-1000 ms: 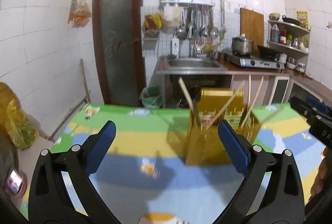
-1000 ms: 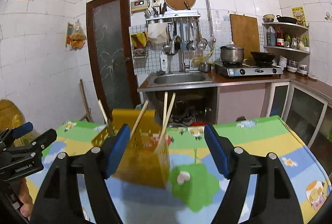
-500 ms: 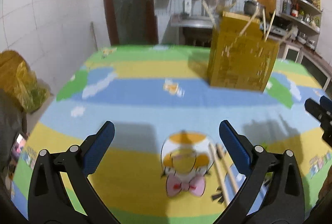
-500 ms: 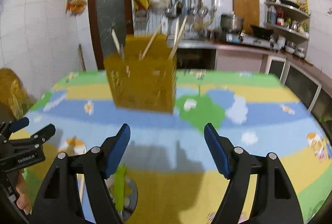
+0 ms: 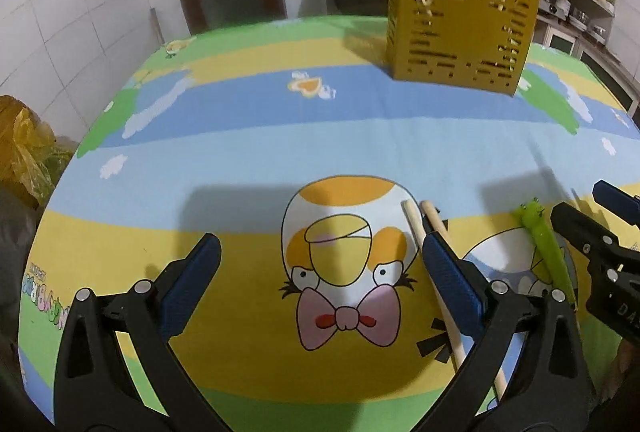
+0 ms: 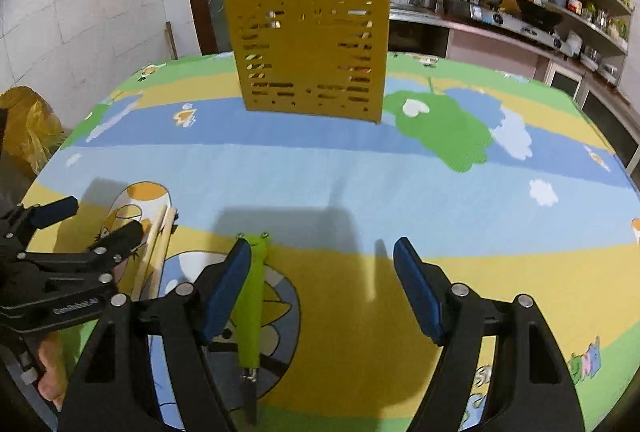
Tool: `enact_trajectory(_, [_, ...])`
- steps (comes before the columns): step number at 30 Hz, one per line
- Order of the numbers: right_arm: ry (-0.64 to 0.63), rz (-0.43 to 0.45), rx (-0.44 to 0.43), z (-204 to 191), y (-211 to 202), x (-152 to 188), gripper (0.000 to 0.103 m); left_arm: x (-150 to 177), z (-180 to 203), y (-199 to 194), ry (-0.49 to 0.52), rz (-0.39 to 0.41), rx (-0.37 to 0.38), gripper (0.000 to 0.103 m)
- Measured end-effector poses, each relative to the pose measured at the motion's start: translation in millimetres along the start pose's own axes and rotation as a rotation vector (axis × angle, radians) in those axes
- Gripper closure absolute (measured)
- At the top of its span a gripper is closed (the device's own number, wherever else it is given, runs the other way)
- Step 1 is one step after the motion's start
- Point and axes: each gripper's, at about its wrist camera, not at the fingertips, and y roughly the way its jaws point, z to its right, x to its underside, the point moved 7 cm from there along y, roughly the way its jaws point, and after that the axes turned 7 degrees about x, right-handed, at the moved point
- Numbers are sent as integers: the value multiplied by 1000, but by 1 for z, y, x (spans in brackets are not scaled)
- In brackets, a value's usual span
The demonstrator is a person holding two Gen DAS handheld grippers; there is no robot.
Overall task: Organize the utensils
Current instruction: 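Grasp the green frog-handled fork with the right gripper while the left gripper grasps a chopstick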
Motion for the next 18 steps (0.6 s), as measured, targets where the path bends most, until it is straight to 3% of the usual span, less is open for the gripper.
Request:
enact_trajectory(8, [-65,-36,21,-15,3,7,33,5,2,9,6,-36,-12,5])
enact_trajectory(9, [-71,-53,22,-16,6,9,40,5,2,9,5,-39,-11,5])
enact_trajectory(11, [-84,-72,23,-20,9,11,43,6,2,10,2,-43,-8,5])
enact_trajectory(14, [-96,-71,11,-23,7,10,59,6,2,10,-2,-46,-5,5])
enact_trajectory(16, [-102,-68,6,-24,6,10,78,5,1,11,-2,-49,-5,5])
enact_trajectory(18, [-99,-65,4,-21,5,9,84,5,1,10,-3,-53,-6,5])
